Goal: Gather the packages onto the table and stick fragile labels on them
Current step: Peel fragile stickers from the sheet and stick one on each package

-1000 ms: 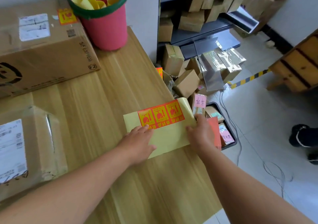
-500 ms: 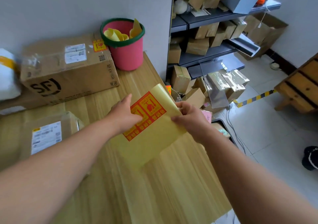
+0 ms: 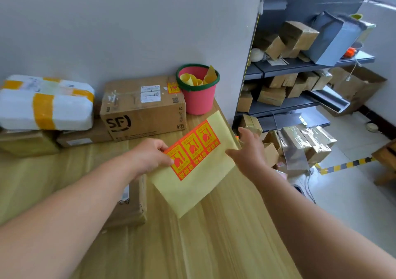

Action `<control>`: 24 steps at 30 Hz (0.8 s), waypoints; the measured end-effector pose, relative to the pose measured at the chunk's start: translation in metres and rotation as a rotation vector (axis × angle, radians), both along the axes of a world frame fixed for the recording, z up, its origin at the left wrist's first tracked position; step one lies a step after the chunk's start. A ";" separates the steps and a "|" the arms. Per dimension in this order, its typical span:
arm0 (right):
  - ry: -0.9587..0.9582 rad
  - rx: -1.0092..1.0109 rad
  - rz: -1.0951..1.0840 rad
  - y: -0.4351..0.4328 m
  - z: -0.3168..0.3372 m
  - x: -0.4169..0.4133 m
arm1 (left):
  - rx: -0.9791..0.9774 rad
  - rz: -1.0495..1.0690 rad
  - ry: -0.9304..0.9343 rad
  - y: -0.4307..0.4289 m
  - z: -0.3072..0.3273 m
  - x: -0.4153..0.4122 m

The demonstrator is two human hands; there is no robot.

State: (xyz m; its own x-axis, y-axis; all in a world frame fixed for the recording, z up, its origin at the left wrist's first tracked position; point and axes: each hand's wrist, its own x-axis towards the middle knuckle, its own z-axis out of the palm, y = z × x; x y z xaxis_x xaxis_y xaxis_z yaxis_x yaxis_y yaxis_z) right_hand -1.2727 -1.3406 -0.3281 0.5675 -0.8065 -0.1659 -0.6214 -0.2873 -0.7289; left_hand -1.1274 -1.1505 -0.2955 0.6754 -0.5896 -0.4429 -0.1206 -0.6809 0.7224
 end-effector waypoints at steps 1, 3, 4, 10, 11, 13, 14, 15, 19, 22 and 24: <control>-0.011 -0.105 0.027 0.013 0.002 0.004 | -0.040 0.032 0.027 0.002 0.001 -0.001; -0.138 -0.133 0.161 0.043 0.005 0.011 | -0.115 0.083 0.074 0.002 0.002 -0.005; -0.197 -0.107 0.242 0.058 0.004 0.015 | -0.143 0.097 0.089 0.002 0.002 -0.008; -0.361 0.082 0.309 0.094 0.002 0.025 | -0.249 0.161 0.209 0.000 0.002 -0.022; -0.360 0.090 0.300 0.092 0.001 0.023 | -0.263 0.174 0.245 -0.001 0.002 -0.023; -0.354 0.106 0.286 0.087 -0.003 0.020 | -0.282 0.188 0.294 -0.002 0.005 -0.027; -0.351 0.113 0.281 0.085 -0.004 0.018 | -0.277 0.177 0.274 -0.003 0.006 -0.029; -0.353 0.122 0.277 0.084 -0.004 0.016 | -0.263 0.155 0.227 -0.003 0.006 -0.032; -0.381 0.135 0.263 0.080 -0.006 0.013 | -0.228 0.065 0.036 -0.007 0.005 -0.037; -0.393 0.169 0.230 0.076 -0.007 0.012 | -0.229 0.022 0.001 -0.010 0.003 -0.039; -0.399 0.214 0.210 0.073 -0.007 0.011 | -0.233 -0.002 0.010 -0.012 0.003 -0.041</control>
